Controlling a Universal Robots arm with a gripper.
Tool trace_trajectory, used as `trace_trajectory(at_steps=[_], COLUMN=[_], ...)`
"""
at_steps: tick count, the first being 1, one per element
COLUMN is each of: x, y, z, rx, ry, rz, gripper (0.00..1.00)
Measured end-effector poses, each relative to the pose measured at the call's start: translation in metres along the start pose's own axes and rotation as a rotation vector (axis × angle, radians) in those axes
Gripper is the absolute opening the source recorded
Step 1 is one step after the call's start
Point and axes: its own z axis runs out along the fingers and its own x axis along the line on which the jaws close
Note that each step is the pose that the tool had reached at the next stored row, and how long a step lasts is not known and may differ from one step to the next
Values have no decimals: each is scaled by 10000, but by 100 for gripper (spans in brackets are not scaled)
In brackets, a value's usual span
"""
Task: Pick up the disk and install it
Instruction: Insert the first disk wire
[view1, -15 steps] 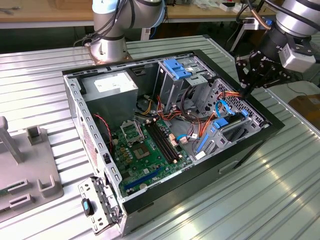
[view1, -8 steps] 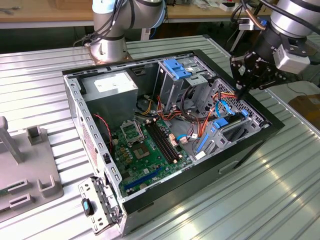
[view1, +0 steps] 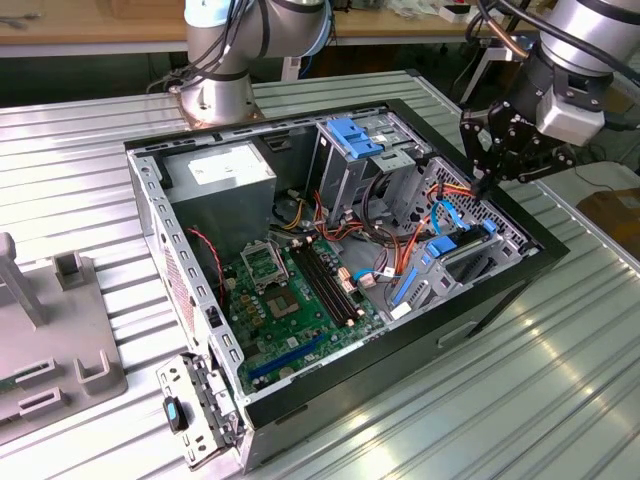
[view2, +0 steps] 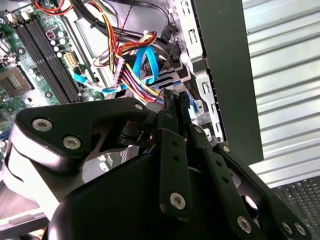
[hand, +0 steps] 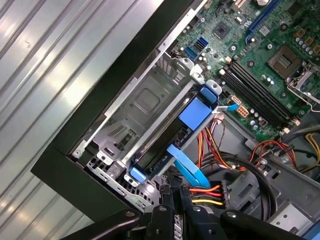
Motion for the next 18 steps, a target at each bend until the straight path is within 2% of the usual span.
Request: trace_trajectory(at_steps=[9, 13, 18], x=[-1, -1, -2], y=[1, 2, 2], z=[1, 2, 2], rx=[-4, -28, -32], ry=[12, 74, 85], rz=[141, 818, 944], gripper=[16, 16, 16])
